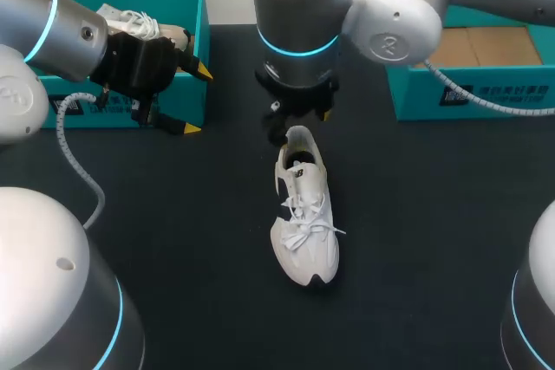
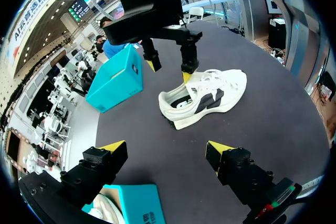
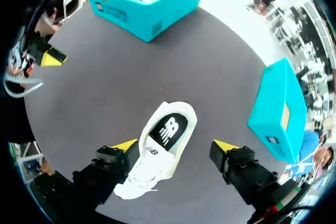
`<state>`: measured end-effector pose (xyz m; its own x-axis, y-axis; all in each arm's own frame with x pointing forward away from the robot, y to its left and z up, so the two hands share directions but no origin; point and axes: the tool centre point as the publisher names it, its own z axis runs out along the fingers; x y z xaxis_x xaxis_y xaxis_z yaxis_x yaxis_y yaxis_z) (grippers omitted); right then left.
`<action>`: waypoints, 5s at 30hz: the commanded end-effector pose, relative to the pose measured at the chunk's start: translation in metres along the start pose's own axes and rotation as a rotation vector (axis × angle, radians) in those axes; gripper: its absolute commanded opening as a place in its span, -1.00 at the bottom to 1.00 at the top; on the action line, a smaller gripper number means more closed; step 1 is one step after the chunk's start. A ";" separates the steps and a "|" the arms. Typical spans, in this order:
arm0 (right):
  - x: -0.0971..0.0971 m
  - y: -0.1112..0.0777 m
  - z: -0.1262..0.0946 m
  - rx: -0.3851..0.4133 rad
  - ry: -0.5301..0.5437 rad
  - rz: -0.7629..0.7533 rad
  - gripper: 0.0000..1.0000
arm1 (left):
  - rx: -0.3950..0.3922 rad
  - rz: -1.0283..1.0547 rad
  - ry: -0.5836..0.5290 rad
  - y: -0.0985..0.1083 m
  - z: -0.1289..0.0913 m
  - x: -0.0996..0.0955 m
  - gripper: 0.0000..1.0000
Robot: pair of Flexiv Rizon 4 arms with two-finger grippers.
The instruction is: Take the shoe out of the shoebox, open the shoe tongue, remove and reinsert the insole, then place the shoe into the shoebox
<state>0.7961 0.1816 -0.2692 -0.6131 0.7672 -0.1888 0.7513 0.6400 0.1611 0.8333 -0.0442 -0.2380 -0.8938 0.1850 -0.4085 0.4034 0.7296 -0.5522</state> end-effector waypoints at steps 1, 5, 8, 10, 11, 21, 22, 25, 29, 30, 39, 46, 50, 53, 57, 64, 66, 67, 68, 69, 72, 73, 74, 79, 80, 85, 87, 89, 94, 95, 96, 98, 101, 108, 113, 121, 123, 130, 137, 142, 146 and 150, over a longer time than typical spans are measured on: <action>0.002 -0.003 0.000 -0.008 -0.002 -0.003 1.00 | -0.003 0.000 0.000 -0.001 0.000 0.001 1.00; 0.003 0.014 0.020 0.099 -0.008 -0.374 1.00 | -0.003 0.000 0.000 -0.001 0.000 0.001 1.00; -0.008 0.019 0.027 0.140 -0.020 -0.512 1.00 | -0.003 0.000 0.000 -0.001 0.000 0.001 1.00; -0.015 0.023 0.033 0.144 -0.012 -0.602 1.00 | -0.003 0.000 0.000 -0.001 0.000 0.001 1.00; -0.018 0.024 0.038 0.154 -0.016 -0.626 1.00 | -0.003 0.000 0.000 -0.001 0.000 0.001 1.00; -0.042 0.032 0.068 0.107 0.012 -0.815 1.00 | -0.003 0.000 0.000 -0.001 0.000 0.001 1.00; -0.043 0.033 0.070 0.104 0.011 -0.824 1.00 | -0.003 0.000 0.000 -0.001 0.000 0.001 1.00; -0.041 0.036 0.079 0.105 0.026 -0.858 1.00 | -0.003 0.000 0.000 -0.001 0.000 0.001 1.00; -0.041 0.037 0.088 0.089 0.045 -0.852 1.00 | -0.003 0.000 0.000 -0.001 0.000 0.001 1.00; -0.041 0.037 0.091 0.086 0.046 -0.849 1.00 | -0.003 0.000 0.000 -0.001 0.000 0.001 1.00; -0.041 0.037 0.113 0.083 0.061 -0.803 1.00 | -0.003 0.000 0.000 -0.001 0.000 0.001 1.00; -0.036 0.039 0.123 0.098 0.067 -0.797 -0.44 | -0.003 0.000 0.000 -0.001 0.000 0.001 1.00; -0.034 0.039 0.126 0.102 0.050 -0.771 -1.00 | -0.003 0.000 0.000 -0.001 0.000 0.001 1.00; -0.033 0.038 0.130 0.107 0.027 -0.761 -1.00 | -0.003 0.000 0.000 -0.001 0.000 0.001 1.00; -0.031 0.036 0.135 0.106 0.001 -0.749 -1.00 | -0.003 0.000 0.000 -0.001 0.000 0.001 1.00; -0.040 0.035 0.102 0.114 -0.014 -0.708 -1.00 | -0.003 0.000 0.000 -0.001 0.000 0.001 1.00; -0.044 0.036 0.083 0.119 -0.022 -0.713 -1.00 | -0.003 0.000 0.000 -0.001 0.000 0.001 1.00; -0.047 0.036 0.072 0.107 -0.013 -0.702 -1.00 | -0.003 0.000 0.000 -0.001 0.000 0.001 1.00; -0.049 0.037 0.060 0.098 -0.024 -0.713 -1.00 | -0.003 0.000 0.000 -0.001 0.000 0.001 1.00; -0.051 0.039 0.047 0.089 -0.028 -0.718 -1.00 | -0.003 0.000 0.000 -0.001 0.000 0.001 1.00; -0.059 0.044 0.008 0.069 -0.018 -0.741 -1.00 | -0.003 0.000 0.000 -0.001 0.000 0.001 1.00; -0.063 0.046 -0.005 0.085 -0.032 -0.756 -1.00 | -0.003 0.000 0.000 -0.001 0.000 0.001 1.00; -0.066 0.047 -0.016 0.067 -0.039 -0.766 -1.00 | -0.003 0.000 0.000 -0.001 0.000 0.001 1.00; -0.080 0.054 -0.061 0.044 -0.055 -0.801 -1.00 | -0.003 0.000 0.000 -0.001 0.000 0.001 1.00; -0.082 0.056 -0.068 0.025 -0.052 -0.807 -1.00 | -0.003 0.000 0.000 -0.001 0.000 0.001 1.00; -0.084 0.066 -0.089 0.019 -0.087 -0.812 -1.00 | -0.003 0.000 0.000 -0.001 0.000 0.001 1.00; -0.084 0.066 -0.089 0.019 -0.087 -0.812 -1.00 | -0.003 0.000 0.000 -0.001 0.000 0.001 1.00; -0.084 0.066 -0.089 0.019 -0.087 -0.812 -1.00 | -0.003 0.000 0.000 -0.001 0.000 0.001 1.00; -0.084 0.066 -0.089 0.019 -0.087 -0.812 -1.00 | -0.003 0.000 0.000 -0.001 0.000 0.001 1.00; -0.084 0.066 -0.089 0.019 -0.087 -0.812 -1.00 | -0.003 0.000 0.000 -0.001 0.000 0.001 1.00; -0.084 0.066 -0.089 0.019 -0.087 -0.812 -1.00 | -0.003 0.000 0.000 -0.001 0.000 0.001 1.00; -0.089 0.064 -0.088 0.033 -0.089 -0.819 -1.00 | -0.003 0.000 0.000 -0.001 0.000 0.001 1.00; -0.118 0.059 -0.091 0.041 -0.110 -0.849 -1.00 | -0.003 0.000 0.000 -0.001 0.000 0.001 1.00; -0.196 0.040 -0.091 0.050 -0.079 -0.938 -1.00 | -0.003 0.000 0.000 -0.001 0.000 0.001 1.00; -0.249 0.022 -0.080 0.046 -0.080 -0.937 -1.00 | -0.003 0.000 0.000 -0.001 0.000 0.001 1.00; -0.316 0.007 -0.071 0.096 -0.088 -0.866 -1.00 | -0.003 0.000 0.000 -0.001 0.000 0.001 1.00; -0.316 0.007 -0.071 0.096 -0.088 -0.866 -1.00 | -0.003 0.000 0.000 -0.001 0.000 0.001 1.00; -0.316 0.007 -0.071 0.096 -0.088 -0.866 -1.00 | -0.003 0.000 0.000 -0.001 0.000 0.001 1.00; -0.335 -0.003 -0.065 0.104 -0.091 -0.877 -1.00 | -0.003 0.000 0.000 -0.001 0.000 0.001 1.00; -0.387 -0.024 -0.062 0.140 -0.111 -0.916 -1.00 | -0.003 0.000 0.000 -0.001 0.000 0.001 1.00; -0.425 -0.038 -0.054 0.167 -0.108 -0.922 -1.00 | -0.003 0.000 0.000 -0.001 0.000 0.001 1.00; -0.459 -0.049 -0.046 0.189 -0.099 -0.896 -1.00 | -0.003 0.000 0.000 -0.001 0.000 0.001 1.00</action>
<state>1.0181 -0.1811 -0.1458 -0.9656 -0.0417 -0.2568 0.0331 0.9593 -0.2803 0.8333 -0.0442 -0.2380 -0.8938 0.1850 -0.4086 0.4034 0.7297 -0.5521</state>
